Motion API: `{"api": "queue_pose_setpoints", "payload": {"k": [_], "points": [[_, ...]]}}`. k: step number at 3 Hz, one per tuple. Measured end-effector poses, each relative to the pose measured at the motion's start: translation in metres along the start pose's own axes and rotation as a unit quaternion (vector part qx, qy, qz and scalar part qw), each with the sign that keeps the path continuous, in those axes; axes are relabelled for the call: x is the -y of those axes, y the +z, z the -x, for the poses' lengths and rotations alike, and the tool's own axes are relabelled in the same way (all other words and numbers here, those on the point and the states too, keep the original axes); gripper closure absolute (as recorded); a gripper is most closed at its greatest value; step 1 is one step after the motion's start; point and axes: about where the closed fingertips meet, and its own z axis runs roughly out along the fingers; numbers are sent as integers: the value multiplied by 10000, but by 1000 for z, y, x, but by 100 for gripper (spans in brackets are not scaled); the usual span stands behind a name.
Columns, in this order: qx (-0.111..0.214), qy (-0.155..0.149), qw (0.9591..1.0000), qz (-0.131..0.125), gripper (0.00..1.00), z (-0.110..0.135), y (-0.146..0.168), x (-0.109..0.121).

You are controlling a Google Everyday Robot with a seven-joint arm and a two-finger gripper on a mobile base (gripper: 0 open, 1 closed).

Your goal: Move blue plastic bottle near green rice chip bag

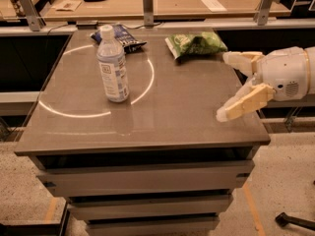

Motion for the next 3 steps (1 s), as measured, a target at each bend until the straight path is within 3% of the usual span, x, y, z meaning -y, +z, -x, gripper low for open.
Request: {"api": "queue_pose_setpoints", "payload": {"k": [1,2,3], "points": [[122,-11,9997,-222,0,4,12,2],[494,24,9972,-558,0,20,44,-18],[976,267,9916,-802,0,28,88,-34]]}}
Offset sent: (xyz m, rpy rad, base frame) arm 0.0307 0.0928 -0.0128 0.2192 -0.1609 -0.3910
